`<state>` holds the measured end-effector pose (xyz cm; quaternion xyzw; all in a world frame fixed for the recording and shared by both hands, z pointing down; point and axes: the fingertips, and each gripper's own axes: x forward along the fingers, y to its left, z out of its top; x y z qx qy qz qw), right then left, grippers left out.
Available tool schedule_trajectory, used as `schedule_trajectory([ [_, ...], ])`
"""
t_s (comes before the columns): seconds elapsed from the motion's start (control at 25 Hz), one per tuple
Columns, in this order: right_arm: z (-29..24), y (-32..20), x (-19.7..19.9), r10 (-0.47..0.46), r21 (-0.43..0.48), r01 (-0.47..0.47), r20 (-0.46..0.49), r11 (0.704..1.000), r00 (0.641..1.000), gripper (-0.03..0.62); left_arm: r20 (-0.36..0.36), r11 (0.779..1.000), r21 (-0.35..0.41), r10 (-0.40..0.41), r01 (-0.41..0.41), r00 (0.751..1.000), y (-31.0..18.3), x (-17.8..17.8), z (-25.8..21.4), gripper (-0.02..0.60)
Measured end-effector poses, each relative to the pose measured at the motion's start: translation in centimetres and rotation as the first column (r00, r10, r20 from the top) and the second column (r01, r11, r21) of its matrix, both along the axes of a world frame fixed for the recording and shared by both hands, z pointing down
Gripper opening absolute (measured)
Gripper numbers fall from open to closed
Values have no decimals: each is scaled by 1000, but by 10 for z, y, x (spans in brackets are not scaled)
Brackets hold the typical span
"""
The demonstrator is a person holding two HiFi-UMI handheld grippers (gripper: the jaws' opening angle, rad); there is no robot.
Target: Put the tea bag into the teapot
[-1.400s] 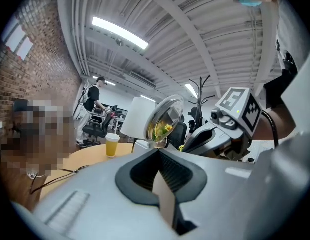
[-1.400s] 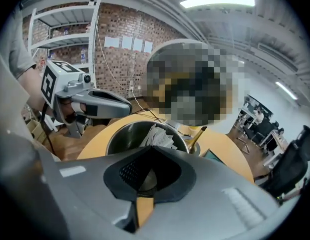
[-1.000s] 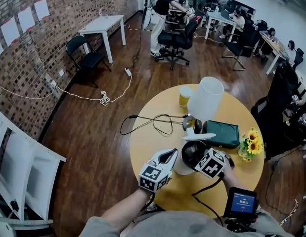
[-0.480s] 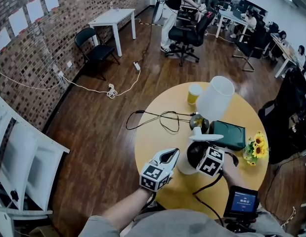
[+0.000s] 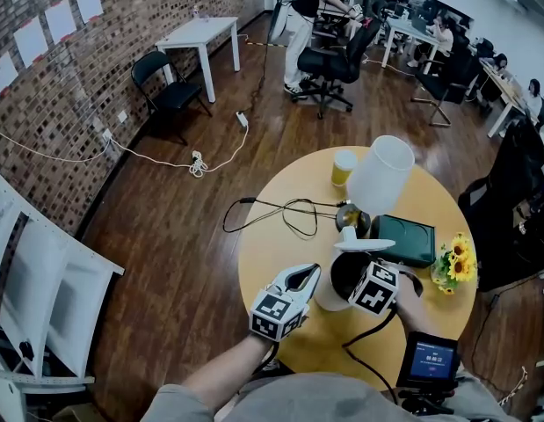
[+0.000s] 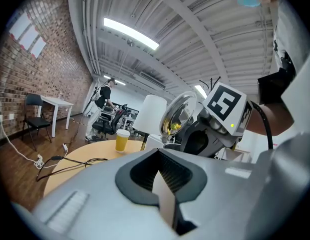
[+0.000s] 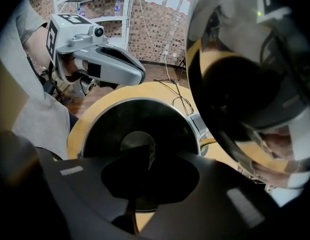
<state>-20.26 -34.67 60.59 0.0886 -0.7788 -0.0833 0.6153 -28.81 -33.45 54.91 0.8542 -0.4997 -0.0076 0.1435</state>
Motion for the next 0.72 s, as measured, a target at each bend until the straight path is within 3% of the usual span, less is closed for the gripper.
schedule_trajectory([
  [0.2,-4,-2,-1,14,15,-15,32,1000,999,52,-8,1000,2,0,0,1000,1,-1,-7,0],
  [0.36,-12,-6,-2,77,49,-86,160,995,984,48,3,1000,15,15,-15,1000,1,5,-11,0],
  [0.48,-26,-7,-4,130,88,-162,294,983,947,32,16,999,31,38,-39,999,2,12,-18,0],
  [0.72,-54,2,13,223,138,-333,503,933,835,11,43,992,66,105,-108,994,10,39,-37,0],
])
